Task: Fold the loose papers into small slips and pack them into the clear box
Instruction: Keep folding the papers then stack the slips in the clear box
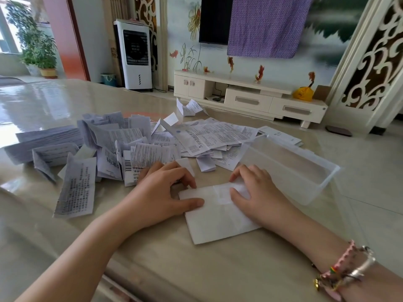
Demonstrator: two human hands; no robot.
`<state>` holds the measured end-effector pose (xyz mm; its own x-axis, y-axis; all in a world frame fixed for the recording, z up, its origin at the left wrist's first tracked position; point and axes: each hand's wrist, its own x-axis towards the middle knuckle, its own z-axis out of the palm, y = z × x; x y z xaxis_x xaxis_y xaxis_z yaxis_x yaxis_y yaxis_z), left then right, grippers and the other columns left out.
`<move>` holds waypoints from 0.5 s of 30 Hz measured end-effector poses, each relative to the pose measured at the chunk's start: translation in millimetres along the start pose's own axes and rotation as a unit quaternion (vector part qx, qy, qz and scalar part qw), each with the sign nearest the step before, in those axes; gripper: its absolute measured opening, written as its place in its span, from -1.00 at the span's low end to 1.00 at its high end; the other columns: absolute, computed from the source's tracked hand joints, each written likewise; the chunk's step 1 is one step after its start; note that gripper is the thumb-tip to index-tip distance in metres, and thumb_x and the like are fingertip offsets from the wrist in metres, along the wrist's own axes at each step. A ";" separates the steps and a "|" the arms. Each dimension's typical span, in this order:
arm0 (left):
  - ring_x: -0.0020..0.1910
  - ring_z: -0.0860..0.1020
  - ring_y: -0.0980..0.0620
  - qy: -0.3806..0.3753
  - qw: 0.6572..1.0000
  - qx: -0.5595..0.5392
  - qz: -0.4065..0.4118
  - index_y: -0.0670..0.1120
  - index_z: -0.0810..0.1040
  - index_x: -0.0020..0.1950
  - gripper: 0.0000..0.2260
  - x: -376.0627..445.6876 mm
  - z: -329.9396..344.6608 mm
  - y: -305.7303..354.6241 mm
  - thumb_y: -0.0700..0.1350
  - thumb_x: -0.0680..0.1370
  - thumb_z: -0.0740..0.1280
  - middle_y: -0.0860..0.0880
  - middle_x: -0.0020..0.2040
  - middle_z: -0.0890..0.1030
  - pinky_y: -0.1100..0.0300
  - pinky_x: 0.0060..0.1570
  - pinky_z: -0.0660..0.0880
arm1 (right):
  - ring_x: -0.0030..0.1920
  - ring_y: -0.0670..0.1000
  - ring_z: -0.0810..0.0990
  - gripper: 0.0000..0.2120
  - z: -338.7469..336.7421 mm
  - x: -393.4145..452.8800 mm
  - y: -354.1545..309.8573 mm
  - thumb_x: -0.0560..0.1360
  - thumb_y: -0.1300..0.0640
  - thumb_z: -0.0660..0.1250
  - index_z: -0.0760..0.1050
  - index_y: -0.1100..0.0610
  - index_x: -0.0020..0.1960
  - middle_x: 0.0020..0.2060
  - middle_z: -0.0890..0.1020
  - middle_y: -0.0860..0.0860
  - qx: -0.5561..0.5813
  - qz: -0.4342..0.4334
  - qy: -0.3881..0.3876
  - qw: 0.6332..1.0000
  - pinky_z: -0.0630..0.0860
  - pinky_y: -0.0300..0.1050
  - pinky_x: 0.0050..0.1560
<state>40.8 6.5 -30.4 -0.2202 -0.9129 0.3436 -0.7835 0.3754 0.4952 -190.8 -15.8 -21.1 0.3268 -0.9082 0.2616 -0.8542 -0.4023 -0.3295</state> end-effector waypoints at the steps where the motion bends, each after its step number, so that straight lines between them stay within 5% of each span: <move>1: 0.06 0.30 0.33 -0.002 1.000 0.004 0.001 0.23 0.50 -0.09 -0.55 -0.4 -0.3 0.1 0.49 0.20 0.24 0.31 -0.01 0.47 0.10 0.18 0.29 | 0.14 0.00 0.30 -0.77 0.7 -0.4 -0.2 0.53 -0.03 0.23 0.37 -0.01 0.15 0.07 0.37 -0.06 -0.009 -0.001 -0.001 1.000 0.25 -0.17 0.17; 15: 0.10 0.23 0.37 -0.030 0.999 0.036 0.004 0.20 0.44 -0.10 -0.46 -1.5 -2.4 2.3 0.54 0.15 0.21 0.37 -0.02 0.39 0.17 0.10 0.20 | 0.09 -0.07 0.25 -0.74 1.8 -1.5 -1.7 0.50 -0.18 0.21 0.30 -0.07 0.07 0.00 0.30 -0.12 -0.050 -0.028 0.011 0.998 0.24 -0.14 0.11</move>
<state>40.8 9.0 -27.8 -0.2596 -0.9188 0.2972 -0.8211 0.3720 0.4330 -189.1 -13.9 -22.5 0.3664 -0.8818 0.2970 -0.8719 -0.4368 -0.2213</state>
